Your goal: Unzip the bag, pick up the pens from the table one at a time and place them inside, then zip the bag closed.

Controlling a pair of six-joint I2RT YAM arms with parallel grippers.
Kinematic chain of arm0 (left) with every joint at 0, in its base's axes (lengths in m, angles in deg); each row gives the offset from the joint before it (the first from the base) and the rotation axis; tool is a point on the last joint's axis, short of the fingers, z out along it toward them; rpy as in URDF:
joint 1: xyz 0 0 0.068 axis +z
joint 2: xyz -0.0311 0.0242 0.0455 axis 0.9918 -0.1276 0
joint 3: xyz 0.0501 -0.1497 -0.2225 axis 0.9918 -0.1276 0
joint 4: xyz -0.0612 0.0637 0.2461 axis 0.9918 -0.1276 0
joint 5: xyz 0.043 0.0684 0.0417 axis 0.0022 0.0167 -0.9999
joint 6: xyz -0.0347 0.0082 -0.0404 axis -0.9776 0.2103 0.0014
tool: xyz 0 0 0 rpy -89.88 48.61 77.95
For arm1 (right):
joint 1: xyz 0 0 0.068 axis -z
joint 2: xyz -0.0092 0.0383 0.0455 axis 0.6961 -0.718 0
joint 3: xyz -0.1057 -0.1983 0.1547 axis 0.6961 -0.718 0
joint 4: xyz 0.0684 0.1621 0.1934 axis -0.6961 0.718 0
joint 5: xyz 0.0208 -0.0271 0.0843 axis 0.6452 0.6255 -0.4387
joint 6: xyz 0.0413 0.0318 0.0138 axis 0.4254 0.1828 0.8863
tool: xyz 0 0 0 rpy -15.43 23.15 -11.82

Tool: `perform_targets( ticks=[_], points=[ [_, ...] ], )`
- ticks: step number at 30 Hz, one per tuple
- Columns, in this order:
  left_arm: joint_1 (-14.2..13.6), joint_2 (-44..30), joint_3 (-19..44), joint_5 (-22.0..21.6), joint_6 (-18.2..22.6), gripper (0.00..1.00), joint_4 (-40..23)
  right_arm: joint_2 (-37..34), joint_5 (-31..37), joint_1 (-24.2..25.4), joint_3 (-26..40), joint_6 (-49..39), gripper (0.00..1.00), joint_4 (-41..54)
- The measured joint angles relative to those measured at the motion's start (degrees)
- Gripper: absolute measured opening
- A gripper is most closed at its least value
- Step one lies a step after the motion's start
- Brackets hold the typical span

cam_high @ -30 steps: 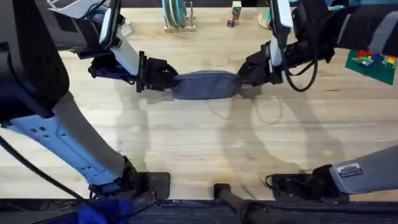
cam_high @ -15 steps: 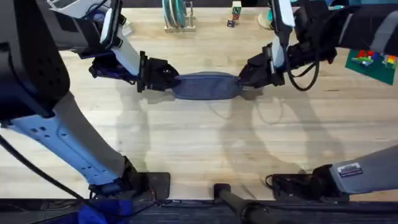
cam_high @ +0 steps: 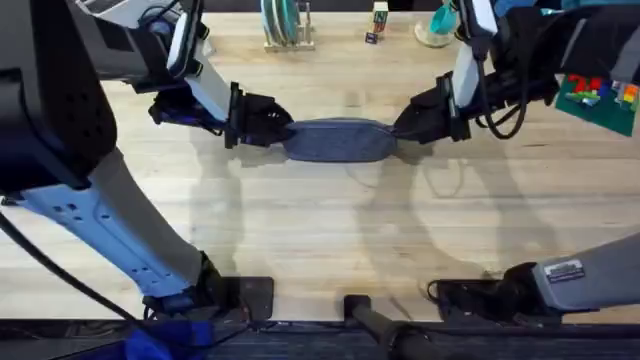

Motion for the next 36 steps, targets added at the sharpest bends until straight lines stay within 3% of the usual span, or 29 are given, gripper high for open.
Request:
perform_targets(
  ticks=[11,26,36],
  points=[
    [0.2,0.0,-0.1,0.1,0.0,0.041,0.0,0.0,2.9,5.2,-0.1,0.2,0.032,3.7],
    [0.2,0.0,-0.1,0.1,0.0,0.041,0.0,0.0,4.1,4.8,-0.1,0.2,0.033,3.9],
    [0.2,0.0,-0.1,0.0,0.0,0.041,0.0,0.0,10.3,3.2,-1.7,3.4,0.033,3.7]
  ],
)
